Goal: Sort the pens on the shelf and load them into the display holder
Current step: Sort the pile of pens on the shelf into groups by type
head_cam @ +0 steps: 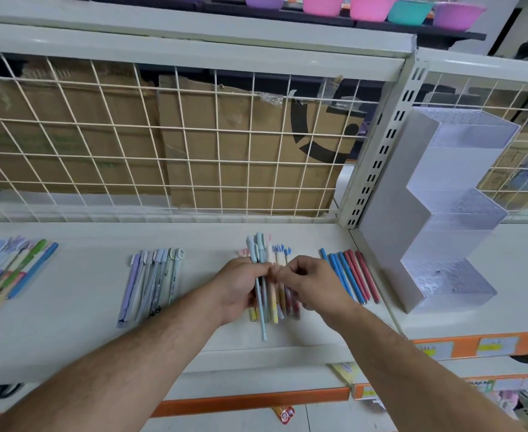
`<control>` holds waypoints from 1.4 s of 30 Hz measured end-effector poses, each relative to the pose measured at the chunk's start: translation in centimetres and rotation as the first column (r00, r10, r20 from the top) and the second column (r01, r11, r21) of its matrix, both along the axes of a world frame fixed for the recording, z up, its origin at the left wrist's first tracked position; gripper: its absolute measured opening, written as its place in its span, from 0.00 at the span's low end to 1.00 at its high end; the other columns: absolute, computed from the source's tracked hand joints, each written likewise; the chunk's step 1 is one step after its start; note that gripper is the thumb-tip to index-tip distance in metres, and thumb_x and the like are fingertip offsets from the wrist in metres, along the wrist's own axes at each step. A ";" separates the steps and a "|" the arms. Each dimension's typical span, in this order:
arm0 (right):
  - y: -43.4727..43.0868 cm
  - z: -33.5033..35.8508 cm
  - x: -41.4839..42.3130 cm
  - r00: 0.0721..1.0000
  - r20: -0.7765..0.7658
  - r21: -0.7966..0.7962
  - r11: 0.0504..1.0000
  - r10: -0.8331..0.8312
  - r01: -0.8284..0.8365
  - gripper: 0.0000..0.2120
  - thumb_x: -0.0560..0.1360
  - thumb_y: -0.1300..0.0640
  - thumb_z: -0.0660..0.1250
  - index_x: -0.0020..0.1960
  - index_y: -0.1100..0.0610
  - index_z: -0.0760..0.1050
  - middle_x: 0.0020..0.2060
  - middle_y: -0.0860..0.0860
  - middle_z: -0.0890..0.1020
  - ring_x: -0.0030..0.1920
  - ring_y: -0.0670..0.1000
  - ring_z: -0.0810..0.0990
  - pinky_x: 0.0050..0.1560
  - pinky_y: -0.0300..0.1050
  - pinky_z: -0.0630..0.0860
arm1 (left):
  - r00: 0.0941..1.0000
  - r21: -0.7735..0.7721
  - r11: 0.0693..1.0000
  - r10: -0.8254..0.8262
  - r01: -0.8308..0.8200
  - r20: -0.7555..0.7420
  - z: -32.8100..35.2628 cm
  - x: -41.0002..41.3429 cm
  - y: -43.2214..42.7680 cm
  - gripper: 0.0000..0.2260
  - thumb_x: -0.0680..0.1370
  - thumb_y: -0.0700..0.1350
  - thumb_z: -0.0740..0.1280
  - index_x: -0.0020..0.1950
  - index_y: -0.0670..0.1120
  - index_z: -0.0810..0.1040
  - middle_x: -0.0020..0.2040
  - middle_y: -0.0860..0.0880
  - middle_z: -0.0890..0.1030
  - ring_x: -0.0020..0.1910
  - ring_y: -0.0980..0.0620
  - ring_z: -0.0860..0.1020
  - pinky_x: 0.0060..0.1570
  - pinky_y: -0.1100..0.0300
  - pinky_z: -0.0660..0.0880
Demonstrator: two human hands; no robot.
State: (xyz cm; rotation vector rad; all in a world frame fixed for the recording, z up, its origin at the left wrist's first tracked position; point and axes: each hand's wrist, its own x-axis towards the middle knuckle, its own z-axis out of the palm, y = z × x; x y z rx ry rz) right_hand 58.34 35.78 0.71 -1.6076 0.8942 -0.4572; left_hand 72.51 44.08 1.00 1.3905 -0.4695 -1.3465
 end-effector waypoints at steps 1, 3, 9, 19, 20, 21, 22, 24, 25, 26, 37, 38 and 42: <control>0.5 0.1 0.2 0.999 0.009 0.016 0.999 0.051 -0.051 0.18 0.72 0.47 0.77 0.41 0.60 0.75 0.27 0.52 0.75 0.24 0.49 0.70 0.23 0.39 0.66 | 1.000 0.002 1.000 0.014 -0.015 0.012 -0.1 0.2 0.2 0.10 0.80 0.36 0.64 0.40 0.43 0.80 0.33 0.46 0.80 0.30 0.51 0.79 0.34 0.59 0.76; 1.6 0.1 0.9 0.994 -0.018 0.012 0.994 0.109 -0.109 0.19 0.70 0.48 0.79 0.42 0.61 0.75 0.27 0.52 0.77 0.25 0.48 0.72 0.23 0.39 0.68 | 1.000 0.017 1.000 0.023 -0.023 0.019 -0.2 0.7 0.6 0.08 0.79 0.37 0.65 0.41 0.43 0.79 0.34 0.46 0.81 0.32 0.50 0.79 0.37 0.58 0.77; 3.0 -0.8 3.6 0.985 -0.171 -0.056 0.998 -0.002 -0.008 0.12 0.73 0.54 0.76 0.37 0.58 0.76 0.23 0.46 0.77 0.22 0.45 0.73 0.24 0.37 0.69 | 0.996 0.079 0.995 0.054 -0.059 0.066 -0.7 2.0 1.9 0.08 0.79 0.39 0.66 0.40 0.44 0.80 0.34 0.46 0.79 0.32 0.49 0.76 0.34 0.58 0.71; 2.6 -2.4 6.7 0.849 -0.492 -0.396 0.918 -0.195 -0.019 0.12 0.76 0.48 0.69 0.39 0.54 0.76 0.30 0.47 0.79 0.29 0.46 0.78 0.27 0.37 0.71 | 0.975 0.212 0.960 0.148 -0.182 0.163 -2.2 5.4 3.3 0.05 0.78 0.39 0.67 0.42 0.41 0.75 0.37 0.42 0.73 0.29 0.50 0.70 0.24 0.61 0.64; 2.7 -2.6 7.0 0.832 -0.523 -0.408 0.912 -0.186 -0.052 0.11 0.77 0.48 0.69 0.40 0.54 0.76 0.32 0.48 0.79 0.31 0.48 0.79 0.29 0.39 0.73 | 0.977 0.211 0.963 0.133 -0.167 0.169 -2.3 5.6 3.4 0.06 0.78 0.39 0.67 0.42 0.41 0.74 0.37 0.43 0.73 0.29 0.50 0.70 0.24 0.61 0.64; 2.7 -2.8 7.3 0.812 -0.556 -0.415 0.906 -0.177 -0.086 0.10 0.77 0.48 0.68 0.42 0.54 0.76 0.33 0.48 0.79 0.33 0.49 0.80 0.32 0.40 0.75 | 0.978 0.209 0.966 0.117 -0.153 0.175 -2.3 5.8 3.5 0.06 0.78 0.40 0.67 0.42 0.41 0.74 0.36 0.43 0.72 0.29 0.50 0.69 0.25 0.61 0.64; 2.8 -3.0 7.6 0.791 -0.587 -0.426 0.897 -0.173 -0.121 0.10 0.77 0.48 0.67 0.43 0.54 0.75 0.33 0.48 0.79 0.35 0.50 0.80 0.38 0.42 0.77 | 0.979 0.205 0.969 0.103 -0.139 0.176 -2.3 5.9 3.7 0.06 0.78 0.40 0.68 0.43 0.41 0.74 0.36 0.43 0.72 0.29 0.50 0.69 0.24 0.61 0.64; 2.9 -3.6 8.0 0.749 -0.637 -0.464 0.866 -0.180 -0.187 0.10 0.78 0.47 0.64 0.46 0.53 0.75 0.34 0.47 0.77 0.37 0.49 0.78 0.52 0.46 0.78 | 0.982 0.188 0.975 0.083 -0.114 0.167 -2.2 6.2 3.9 0.04 0.79 0.40 0.68 0.46 0.40 0.74 0.34 0.44 0.71 0.28 0.50 0.68 0.23 0.63 0.63; 2.9 -3.8 8.1 0.734 -0.653 -0.478 0.854 -0.187 -0.208 0.10 0.78 0.46 0.63 0.47 0.52 0.75 0.35 0.47 0.76 0.39 0.50 0.77 0.58 0.47 0.78 | 0.984 0.178 0.978 0.076 -0.105 0.161 -2.1 6.3 4.1 0.04 0.79 0.40 0.68 0.47 0.40 0.75 0.33 0.45 0.71 0.27 0.51 0.68 0.22 0.63 0.62; 2.9 -4.0 8.2 0.724 -0.662 -0.484 0.847 -0.193 -0.218 0.11 0.79 0.46 0.61 0.48 0.52 0.74 0.36 0.47 0.76 0.40 0.50 0.77 0.61 0.49 0.77 | 0.985 0.170 0.981 0.071 -0.098 0.156 -2.1 6.3 4.2 0.03 0.79 0.39 0.67 0.48 0.40 0.75 0.33 0.45 0.71 0.27 0.51 0.68 0.22 0.64 0.62; 3.5 -4.3 7.9 0.774 -0.608 -0.483 0.856 -0.178 -0.183 0.10 0.80 0.46 0.61 0.45 0.51 0.73 0.37 0.47 0.79 0.41 0.48 0.78 0.60 0.50 0.77 | 0.981 0.143 0.982 0.102 -0.126 0.165 -2.9 6.8 3.9 0.04 0.81 0.40 0.65 0.47 0.45 0.78 0.37 0.48 0.81 0.36 0.50 0.73 0.33 0.60 0.66; 3.5 -4.2 7.9 0.786 -0.590 -0.477 0.865 -0.185 -0.155 0.09 0.79 0.47 0.62 0.45 0.51 0.74 0.38 0.47 0.80 0.41 0.48 0.78 0.61 0.49 0.76 | 0.982 0.146 0.982 0.097 -0.121 0.165 -2.9 6.8 3.9 0.04 0.81 0.39 0.65 0.48 0.46 0.78 0.38 0.48 0.82 0.36 0.50 0.73 0.33 0.60 0.65; 4.1 -2.6 7.7 0.949 -0.291 -0.247 0.968 -0.122 0.048 0.10 0.77 0.50 0.69 0.40 0.53 0.77 0.31 0.47 0.82 0.30 0.42 0.78 0.32 0.39 0.74 | 0.985 0.124 0.987 0.079 -0.099 0.154 -2.7 6.7 3.8 0.07 0.79 0.36 0.64 0.50 0.46 0.79 0.40 0.47 0.81 0.31 0.53 0.71 0.30 0.62 0.63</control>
